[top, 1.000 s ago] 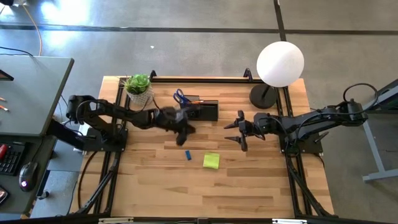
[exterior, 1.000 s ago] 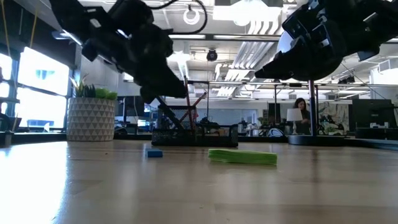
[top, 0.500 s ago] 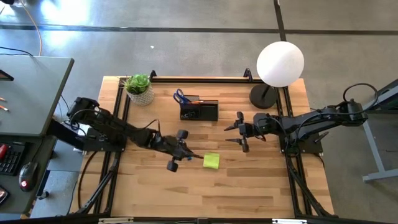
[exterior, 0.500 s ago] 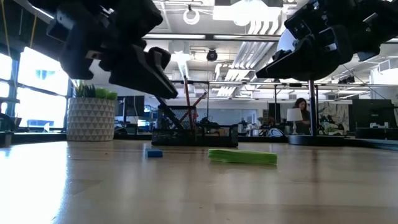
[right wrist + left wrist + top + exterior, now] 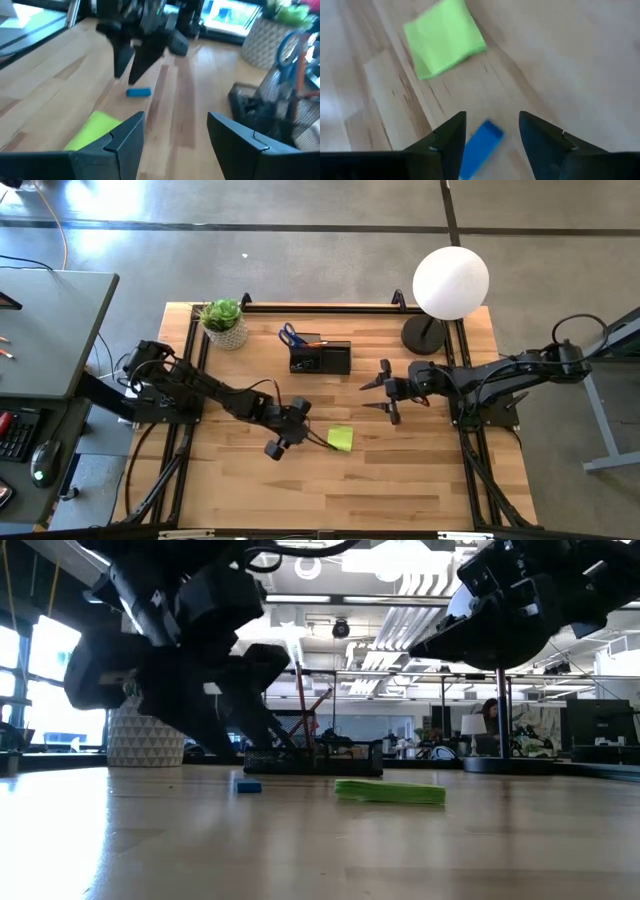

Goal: Pick and place office supplies into organizer
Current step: Put the blue eraser into the black desk organizer

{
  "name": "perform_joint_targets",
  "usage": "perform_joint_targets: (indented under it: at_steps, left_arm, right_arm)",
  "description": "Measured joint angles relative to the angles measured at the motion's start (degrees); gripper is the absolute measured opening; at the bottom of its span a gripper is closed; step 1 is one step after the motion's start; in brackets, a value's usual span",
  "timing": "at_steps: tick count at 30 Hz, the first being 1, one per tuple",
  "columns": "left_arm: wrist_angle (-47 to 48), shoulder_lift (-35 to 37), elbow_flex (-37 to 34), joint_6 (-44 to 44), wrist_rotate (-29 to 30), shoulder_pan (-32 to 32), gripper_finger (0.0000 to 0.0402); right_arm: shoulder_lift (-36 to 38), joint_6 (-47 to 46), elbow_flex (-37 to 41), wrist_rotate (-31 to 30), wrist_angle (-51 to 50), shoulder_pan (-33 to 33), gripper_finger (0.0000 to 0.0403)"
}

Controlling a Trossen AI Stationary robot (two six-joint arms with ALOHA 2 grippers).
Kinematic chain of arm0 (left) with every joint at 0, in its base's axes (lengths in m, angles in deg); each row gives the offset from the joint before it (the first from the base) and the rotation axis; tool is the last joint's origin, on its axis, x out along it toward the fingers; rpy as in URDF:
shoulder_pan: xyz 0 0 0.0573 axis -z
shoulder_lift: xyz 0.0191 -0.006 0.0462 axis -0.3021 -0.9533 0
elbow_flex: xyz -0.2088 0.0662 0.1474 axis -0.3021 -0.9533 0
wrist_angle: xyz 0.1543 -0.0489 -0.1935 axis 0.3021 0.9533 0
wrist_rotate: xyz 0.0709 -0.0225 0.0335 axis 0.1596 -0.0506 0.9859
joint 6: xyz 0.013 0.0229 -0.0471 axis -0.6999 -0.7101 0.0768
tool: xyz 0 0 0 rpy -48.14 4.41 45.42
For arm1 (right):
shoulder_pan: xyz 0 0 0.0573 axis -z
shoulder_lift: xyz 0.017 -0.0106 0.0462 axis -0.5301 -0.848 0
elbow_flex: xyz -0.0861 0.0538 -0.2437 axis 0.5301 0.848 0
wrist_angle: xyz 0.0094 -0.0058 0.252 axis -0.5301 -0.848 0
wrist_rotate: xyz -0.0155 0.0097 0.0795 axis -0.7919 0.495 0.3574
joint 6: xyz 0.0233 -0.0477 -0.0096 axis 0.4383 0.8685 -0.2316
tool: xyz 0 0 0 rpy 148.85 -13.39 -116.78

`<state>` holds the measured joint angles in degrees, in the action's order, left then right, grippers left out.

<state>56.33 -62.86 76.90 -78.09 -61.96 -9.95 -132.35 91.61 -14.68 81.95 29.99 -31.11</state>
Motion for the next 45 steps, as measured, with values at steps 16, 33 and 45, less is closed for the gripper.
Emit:
perform_joint_targets:
  at_steps: [16,33,45]
  left_arm:
    - [7.2,0.0,0.0,-21.1,-7.6,-8.9,0.0174]
    - [3.7,-4.5,0.8,-27.9,-11.2,-8.0,0.0154]
    - [3.4,-4.6,0.8,-26.4,-11.4,-9.0,0.0028]
  right_arm:
    - [0.0,-0.9,0.0,0.5,2.3,8.2,0.0211]
    - [0.0,-3.7,0.0,1.3,-4.7,8.1,0.0211]
    - [0.0,-3.9,0.0,1.4,-5.1,8.1,0.0211]
